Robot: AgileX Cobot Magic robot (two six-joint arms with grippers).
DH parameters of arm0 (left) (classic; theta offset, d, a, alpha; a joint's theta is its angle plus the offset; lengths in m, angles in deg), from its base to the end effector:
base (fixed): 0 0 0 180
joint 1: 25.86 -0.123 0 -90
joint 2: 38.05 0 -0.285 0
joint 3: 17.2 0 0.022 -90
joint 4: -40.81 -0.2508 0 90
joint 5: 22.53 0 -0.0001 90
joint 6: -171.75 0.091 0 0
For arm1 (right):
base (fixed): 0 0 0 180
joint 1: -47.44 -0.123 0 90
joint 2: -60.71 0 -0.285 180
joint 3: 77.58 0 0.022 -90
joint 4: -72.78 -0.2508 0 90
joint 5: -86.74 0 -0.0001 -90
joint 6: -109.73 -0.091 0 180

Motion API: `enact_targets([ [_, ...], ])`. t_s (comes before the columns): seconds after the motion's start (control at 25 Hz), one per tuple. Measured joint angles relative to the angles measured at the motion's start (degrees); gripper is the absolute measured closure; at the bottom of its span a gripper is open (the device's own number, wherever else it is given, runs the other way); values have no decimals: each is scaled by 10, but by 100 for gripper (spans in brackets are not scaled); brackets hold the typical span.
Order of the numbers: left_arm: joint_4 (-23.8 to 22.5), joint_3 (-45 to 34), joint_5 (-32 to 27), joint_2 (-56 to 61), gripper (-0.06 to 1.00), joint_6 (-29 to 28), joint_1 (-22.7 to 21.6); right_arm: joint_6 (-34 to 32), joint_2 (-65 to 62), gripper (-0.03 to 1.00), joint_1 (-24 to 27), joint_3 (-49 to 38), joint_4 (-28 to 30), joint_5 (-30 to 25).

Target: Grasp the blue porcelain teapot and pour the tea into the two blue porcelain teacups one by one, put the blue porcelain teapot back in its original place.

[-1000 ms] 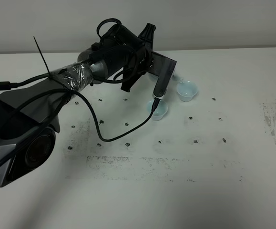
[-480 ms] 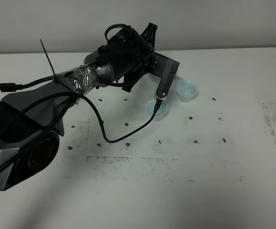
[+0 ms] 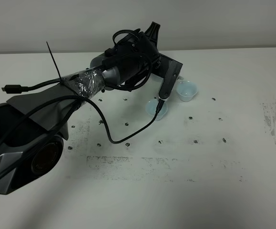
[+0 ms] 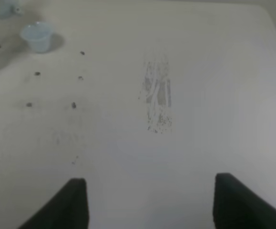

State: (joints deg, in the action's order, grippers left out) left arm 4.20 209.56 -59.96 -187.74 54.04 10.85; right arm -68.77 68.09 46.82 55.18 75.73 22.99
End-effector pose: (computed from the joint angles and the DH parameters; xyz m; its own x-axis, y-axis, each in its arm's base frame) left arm 0.4653 -0.3058 0.1727 0.3772 0.8799 0.2889 0.5439 -0.4629 0.6999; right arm -0.0109 -0.0043 0.2795 -0.4756 -0.0540 -0.8780 0.0065 0.9979 -0.0650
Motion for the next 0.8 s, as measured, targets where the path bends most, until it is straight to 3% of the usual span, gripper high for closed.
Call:
enact_targets([
  [0.24,-21,0,-8,0,94,-25,7,0,0,43,0,0,0,0],
  [0.8,-61,1,27,0,94,-16,17,0,0,43,0,0,11,0],
])
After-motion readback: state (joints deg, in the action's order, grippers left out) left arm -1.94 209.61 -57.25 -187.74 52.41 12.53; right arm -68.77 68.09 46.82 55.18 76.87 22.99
